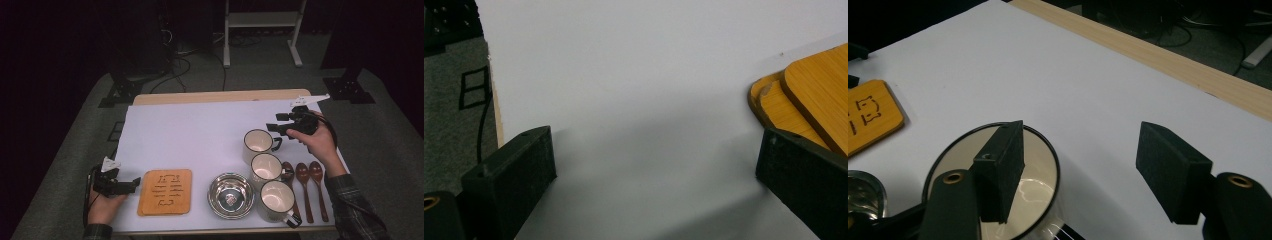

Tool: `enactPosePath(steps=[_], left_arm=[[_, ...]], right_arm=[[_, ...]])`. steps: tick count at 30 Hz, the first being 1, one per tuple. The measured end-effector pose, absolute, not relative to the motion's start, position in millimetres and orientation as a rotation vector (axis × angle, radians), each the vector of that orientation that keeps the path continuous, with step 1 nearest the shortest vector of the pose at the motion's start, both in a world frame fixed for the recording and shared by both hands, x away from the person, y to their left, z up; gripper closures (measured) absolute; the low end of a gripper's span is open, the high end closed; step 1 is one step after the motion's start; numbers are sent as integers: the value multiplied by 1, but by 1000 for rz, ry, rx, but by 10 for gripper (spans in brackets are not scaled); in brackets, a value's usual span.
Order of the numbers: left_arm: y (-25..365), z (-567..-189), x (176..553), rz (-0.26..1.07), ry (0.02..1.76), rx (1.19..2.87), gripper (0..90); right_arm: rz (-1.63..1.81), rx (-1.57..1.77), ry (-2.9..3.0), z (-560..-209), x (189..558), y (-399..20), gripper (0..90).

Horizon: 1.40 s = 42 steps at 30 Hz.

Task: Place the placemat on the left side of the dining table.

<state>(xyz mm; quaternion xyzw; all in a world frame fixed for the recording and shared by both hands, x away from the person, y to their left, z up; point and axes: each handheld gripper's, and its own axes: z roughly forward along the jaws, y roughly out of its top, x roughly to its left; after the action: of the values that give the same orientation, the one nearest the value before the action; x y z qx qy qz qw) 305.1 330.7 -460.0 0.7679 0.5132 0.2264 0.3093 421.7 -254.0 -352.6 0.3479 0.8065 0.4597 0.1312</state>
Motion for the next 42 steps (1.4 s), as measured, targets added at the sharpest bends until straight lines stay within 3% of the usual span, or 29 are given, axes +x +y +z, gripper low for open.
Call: enactPosePath(steps=[26, 42], left_arm=[[331, -460, 305, 601, 1354, 2029, 11], [331, -460, 305, 600, 1354, 2030, 11]], right_arm=[[1437, 797, 2460, -343, 402, -196, 356], [1404, 681, 2560, -349, 391, -163, 409]])
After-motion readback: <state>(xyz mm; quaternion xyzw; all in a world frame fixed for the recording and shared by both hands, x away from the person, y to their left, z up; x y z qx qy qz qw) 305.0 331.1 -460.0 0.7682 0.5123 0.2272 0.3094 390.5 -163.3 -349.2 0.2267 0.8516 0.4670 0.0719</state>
